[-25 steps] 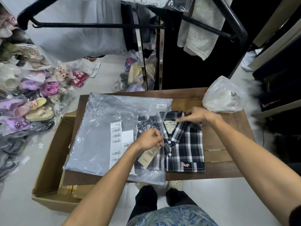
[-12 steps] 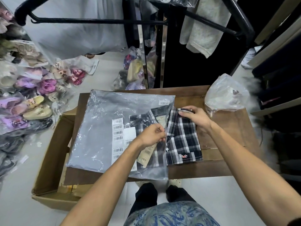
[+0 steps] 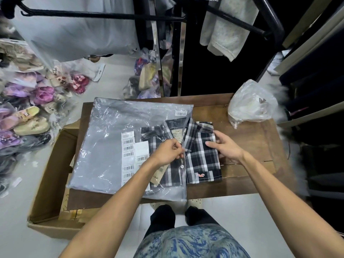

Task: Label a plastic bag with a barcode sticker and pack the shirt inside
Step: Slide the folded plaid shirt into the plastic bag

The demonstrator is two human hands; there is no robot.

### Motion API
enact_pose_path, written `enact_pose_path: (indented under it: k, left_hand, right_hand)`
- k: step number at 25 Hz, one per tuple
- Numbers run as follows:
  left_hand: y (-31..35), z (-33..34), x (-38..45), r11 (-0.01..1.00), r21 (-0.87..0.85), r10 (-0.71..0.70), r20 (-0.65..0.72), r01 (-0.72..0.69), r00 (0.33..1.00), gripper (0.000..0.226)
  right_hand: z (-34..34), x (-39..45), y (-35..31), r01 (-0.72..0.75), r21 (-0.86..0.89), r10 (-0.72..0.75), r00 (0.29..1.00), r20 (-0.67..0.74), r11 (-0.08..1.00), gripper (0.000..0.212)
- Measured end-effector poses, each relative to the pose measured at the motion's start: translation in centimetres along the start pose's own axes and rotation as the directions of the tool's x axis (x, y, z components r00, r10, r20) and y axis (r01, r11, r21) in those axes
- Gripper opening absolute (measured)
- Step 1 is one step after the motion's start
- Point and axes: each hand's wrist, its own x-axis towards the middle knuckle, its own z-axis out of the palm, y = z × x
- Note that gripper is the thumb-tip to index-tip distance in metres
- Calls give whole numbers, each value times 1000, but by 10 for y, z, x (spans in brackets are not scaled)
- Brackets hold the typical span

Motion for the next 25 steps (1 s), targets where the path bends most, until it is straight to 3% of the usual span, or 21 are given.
enact_pose_path:
  k: [6, 10, 15, 22, 24, 25]
  left_hand:
    - [10, -3, 1, 999, 52, 5, 70, -8, 998, 8]
    - [13, -5, 2, 1000, -19, 0, 46, 1, 999, 10]
    - [8, -7, 0, 1000, 11, 20, 4, -20, 1000, 13]
    - [13, -3, -2, 999, -52, 8, 7, -8, 1000, 13]
    - [12, -5, -3, 997, -74, -2, -1, 2, 1000, 16]
    - [10, -7, -3, 998, -62, -2, -15, 1, 1000, 18]
  right_hand:
    - [40, 15, -2, 26, 169, -21, 999, -32, 985, 40]
    - [64, 16, -10, 30, 109, -31, 999, 9, 994, 39]
    - [38, 10, -11, -64, -40, 67, 994, 84, 997, 51]
    - [80, 12, -10, 1, -6, 0, 993, 119, 1000, 30]
    - [87, 16, -12, -28, 41, 23, 991, 132, 999, 15]
    - [84, 16, -15, -71, 87, 60, 991, 119, 994, 21]
